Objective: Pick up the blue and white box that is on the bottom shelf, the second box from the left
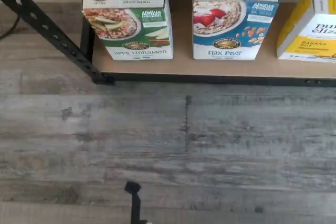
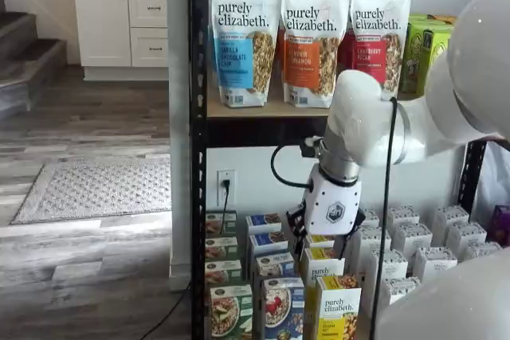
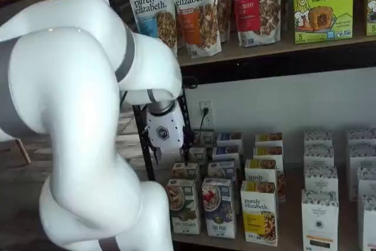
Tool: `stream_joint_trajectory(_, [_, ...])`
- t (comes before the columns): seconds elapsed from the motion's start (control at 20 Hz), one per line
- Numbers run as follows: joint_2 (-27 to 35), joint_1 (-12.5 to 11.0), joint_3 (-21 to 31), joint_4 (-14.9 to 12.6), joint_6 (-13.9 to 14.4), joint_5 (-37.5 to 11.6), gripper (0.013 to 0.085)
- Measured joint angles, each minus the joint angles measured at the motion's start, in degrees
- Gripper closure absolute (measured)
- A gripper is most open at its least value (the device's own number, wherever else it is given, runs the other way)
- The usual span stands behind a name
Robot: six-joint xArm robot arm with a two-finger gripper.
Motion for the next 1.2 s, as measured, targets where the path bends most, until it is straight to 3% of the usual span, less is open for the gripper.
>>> stream_joint_trajectory(0.55, [8.81,0.86,0.05,1.89,-1.05,-7.98,0.013])
stream_joint_trajectory(1.2, [15.77,1.72,-0.76,-0.16,1.07,-15.07,0.013])
